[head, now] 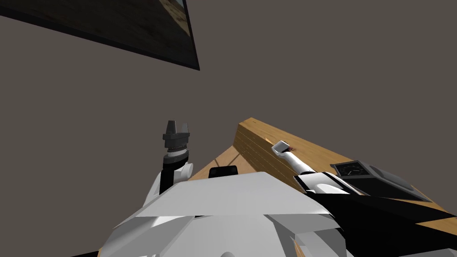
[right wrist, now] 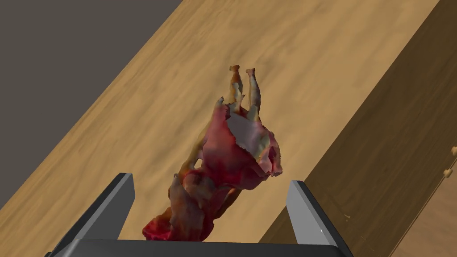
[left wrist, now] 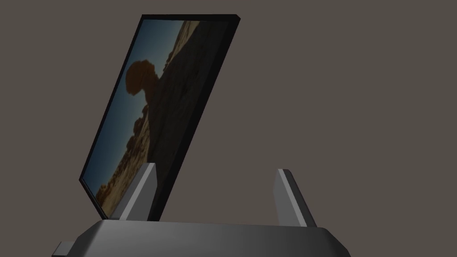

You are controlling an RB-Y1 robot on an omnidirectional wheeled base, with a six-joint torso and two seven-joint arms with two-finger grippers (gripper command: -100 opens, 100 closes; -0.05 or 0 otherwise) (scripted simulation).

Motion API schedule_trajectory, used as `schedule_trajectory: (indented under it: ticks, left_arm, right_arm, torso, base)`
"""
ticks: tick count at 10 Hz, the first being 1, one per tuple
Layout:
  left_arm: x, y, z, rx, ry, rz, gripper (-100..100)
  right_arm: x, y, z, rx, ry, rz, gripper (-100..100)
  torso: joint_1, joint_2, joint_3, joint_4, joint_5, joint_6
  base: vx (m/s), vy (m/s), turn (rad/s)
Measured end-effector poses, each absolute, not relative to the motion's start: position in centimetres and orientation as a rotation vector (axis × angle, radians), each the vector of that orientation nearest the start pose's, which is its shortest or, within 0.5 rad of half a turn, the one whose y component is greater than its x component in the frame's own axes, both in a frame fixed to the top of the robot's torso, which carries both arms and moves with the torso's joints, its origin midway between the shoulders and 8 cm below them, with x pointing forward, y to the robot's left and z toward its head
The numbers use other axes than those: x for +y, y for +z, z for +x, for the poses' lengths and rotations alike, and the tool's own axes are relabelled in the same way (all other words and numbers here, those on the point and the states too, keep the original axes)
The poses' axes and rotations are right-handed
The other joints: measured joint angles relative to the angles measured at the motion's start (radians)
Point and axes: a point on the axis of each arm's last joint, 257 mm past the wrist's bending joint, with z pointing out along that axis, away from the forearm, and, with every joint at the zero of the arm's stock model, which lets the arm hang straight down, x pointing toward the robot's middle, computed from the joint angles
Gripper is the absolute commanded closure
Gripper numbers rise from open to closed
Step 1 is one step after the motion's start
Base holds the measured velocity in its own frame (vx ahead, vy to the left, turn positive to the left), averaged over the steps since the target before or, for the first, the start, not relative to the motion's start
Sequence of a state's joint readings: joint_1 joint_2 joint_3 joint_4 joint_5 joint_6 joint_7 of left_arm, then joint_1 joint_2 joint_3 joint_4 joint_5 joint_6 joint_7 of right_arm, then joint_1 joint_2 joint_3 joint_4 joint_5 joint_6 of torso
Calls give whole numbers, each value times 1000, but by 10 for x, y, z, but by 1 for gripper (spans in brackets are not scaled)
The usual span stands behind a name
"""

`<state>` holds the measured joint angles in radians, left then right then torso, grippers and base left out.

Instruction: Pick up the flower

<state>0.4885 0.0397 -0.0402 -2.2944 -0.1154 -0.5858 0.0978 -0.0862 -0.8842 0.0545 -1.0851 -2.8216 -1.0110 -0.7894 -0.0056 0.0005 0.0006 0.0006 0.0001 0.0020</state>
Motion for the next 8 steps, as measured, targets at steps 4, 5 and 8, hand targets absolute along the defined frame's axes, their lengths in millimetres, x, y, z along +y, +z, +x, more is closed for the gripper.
schedule_trajectory:
  ticks: [4, 5, 8]
  left_arm:
    - [241, 47, 330, 621, -1396, -507, 0]
    - [241, 47, 330, 621, -1396, -507, 0]
    - [241, 47, 330, 621, -1396, -507, 0]
  right_arm:
    - [-764, -279, 317, 2587, -1850, -1456, 100]
    - [-763, -279, 317, 2587, -1850, -1454, 100]
    - [-763, -279, 317, 2588, -1849, -1453, 0]
  torso:
    - [5, 1, 0, -1, 1, -1]
    - [5, 1, 0, -1, 1, -1]
    - [6, 1, 0, -1, 2, -1]
  base:
    - [1, -2, 2]
    - [0, 0, 0]
    - [0, 0, 0]
